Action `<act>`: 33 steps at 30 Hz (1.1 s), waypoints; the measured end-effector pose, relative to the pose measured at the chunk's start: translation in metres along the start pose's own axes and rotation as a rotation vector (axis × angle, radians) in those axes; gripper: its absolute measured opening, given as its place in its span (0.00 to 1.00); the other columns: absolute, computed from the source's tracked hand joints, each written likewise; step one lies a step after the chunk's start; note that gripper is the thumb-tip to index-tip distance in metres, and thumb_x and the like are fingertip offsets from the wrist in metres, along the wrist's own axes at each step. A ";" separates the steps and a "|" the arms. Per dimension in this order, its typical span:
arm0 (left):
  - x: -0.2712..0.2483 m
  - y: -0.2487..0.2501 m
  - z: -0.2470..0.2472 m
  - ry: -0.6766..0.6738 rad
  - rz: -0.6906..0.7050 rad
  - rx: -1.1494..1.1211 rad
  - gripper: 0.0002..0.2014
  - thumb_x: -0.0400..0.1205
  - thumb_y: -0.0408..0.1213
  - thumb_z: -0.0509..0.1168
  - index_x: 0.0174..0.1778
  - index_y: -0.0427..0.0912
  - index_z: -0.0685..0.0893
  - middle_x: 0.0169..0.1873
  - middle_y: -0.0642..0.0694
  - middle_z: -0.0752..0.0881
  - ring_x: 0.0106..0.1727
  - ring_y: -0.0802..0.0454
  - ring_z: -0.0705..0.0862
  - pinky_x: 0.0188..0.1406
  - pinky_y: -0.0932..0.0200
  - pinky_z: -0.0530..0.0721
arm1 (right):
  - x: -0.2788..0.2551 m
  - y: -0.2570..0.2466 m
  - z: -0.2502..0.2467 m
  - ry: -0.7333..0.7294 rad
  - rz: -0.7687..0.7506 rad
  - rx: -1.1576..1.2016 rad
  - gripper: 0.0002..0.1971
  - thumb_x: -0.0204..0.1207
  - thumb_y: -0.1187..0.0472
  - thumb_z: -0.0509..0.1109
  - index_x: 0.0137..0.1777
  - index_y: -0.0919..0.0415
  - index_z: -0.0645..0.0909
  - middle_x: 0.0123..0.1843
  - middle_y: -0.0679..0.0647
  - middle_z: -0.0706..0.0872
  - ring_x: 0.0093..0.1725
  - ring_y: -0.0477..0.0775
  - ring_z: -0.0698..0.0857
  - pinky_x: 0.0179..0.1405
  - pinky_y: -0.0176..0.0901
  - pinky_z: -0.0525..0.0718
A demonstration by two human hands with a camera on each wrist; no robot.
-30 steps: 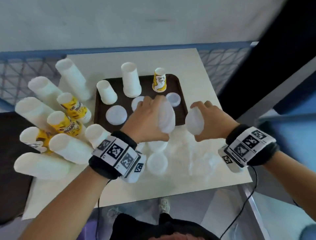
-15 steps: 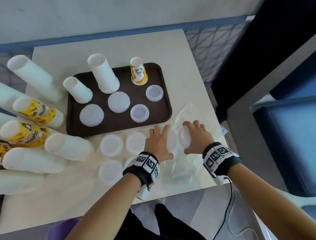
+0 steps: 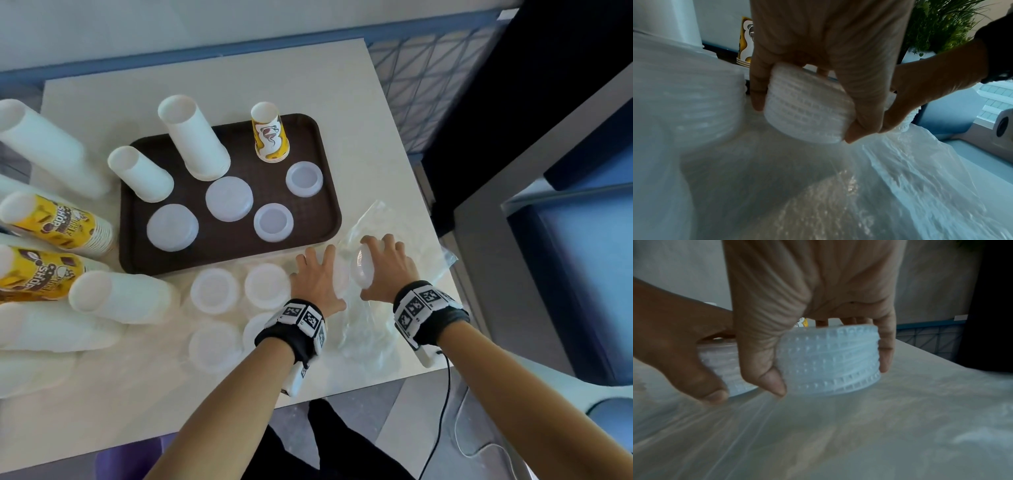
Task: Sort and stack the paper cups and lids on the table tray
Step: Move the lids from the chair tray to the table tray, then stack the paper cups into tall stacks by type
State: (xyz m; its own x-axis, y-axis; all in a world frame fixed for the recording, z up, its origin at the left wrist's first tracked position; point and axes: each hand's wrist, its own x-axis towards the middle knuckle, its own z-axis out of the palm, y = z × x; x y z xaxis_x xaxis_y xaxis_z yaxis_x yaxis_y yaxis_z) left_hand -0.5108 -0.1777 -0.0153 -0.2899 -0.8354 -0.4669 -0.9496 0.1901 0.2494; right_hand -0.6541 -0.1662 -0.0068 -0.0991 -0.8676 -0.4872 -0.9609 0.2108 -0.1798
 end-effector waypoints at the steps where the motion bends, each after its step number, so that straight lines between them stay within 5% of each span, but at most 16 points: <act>1: 0.002 0.000 0.001 -0.001 -0.004 0.000 0.49 0.63 0.46 0.78 0.75 0.48 0.55 0.67 0.39 0.63 0.65 0.39 0.67 0.53 0.47 0.79 | 0.001 0.001 0.000 0.002 0.003 0.002 0.48 0.55 0.53 0.82 0.73 0.52 0.59 0.66 0.59 0.66 0.62 0.63 0.71 0.53 0.55 0.83; 8: 0.003 -0.007 0.014 -0.004 -0.030 0.038 0.52 0.63 0.49 0.77 0.77 0.48 0.51 0.70 0.37 0.61 0.67 0.38 0.67 0.61 0.47 0.76 | 0.001 0.006 0.013 -0.010 0.027 0.000 0.51 0.55 0.49 0.82 0.75 0.51 0.56 0.67 0.58 0.66 0.64 0.61 0.70 0.56 0.54 0.82; 13: 0.002 -0.009 0.015 0.000 0.008 0.048 0.59 0.63 0.55 0.75 0.81 0.47 0.43 0.77 0.32 0.52 0.77 0.33 0.56 0.77 0.41 0.59 | -0.004 0.012 0.013 0.035 0.035 0.027 0.61 0.53 0.43 0.83 0.80 0.48 0.45 0.78 0.60 0.55 0.76 0.63 0.62 0.67 0.59 0.75; 17: -0.002 -0.009 0.011 -0.003 0.040 0.023 0.60 0.65 0.57 0.74 0.81 0.46 0.37 0.79 0.31 0.46 0.81 0.32 0.44 0.80 0.38 0.49 | -0.008 0.013 0.006 0.062 0.030 0.050 0.64 0.52 0.41 0.83 0.81 0.47 0.42 0.81 0.60 0.51 0.79 0.63 0.58 0.72 0.60 0.69; 21: -0.010 -0.010 0.004 0.011 0.086 -0.008 0.61 0.66 0.57 0.74 0.81 0.45 0.35 0.80 0.31 0.45 0.82 0.34 0.44 0.80 0.39 0.47 | -0.014 0.010 -0.003 0.117 0.014 0.076 0.64 0.52 0.39 0.81 0.82 0.50 0.44 0.81 0.62 0.53 0.80 0.63 0.56 0.77 0.62 0.62; 28: -0.050 -0.036 -0.041 0.163 0.176 -0.278 0.47 0.75 0.51 0.69 0.82 0.46 0.46 0.81 0.36 0.53 0.81 0.39 0.56 0.78 0.49 0.57 | -0.028 -0.037 -0.036 0.314 -0.239 0.222 0.37 0.66 0.51 0.77 0.74 0.58 0.69 0.69 0.62 0.75 0.72 0.62 0.70 0.73 0.52 0.66; 33: -0.091 -0.087 -0.075 0.374 0.172 -0.387 0.31 0.77 0.43 0.68 0.74 0.42 0.67 0.70 0.42 0.71 0.70 0.43 0.74 0.64 0.47 0.77 | -0.032 -0.113 -0.048 0.324 -0.460 0.408 0.21 0.70 0.59 0.75 0.63 0.61 0.80 0.59 0.60 0.84 0.58 0.58 0.83 0.60 0.51 0.80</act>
State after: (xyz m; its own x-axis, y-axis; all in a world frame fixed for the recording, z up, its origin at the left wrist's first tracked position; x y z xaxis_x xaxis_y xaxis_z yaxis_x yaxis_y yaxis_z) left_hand -0.3924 -0.1572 0.0693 -0.3078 -0.9483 -0.0768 -0.7585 0.1959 0.6215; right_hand -0.5549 -0.1840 0.0704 0.1614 -0.9868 -0.0165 -0.7561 -0.1129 -0.6447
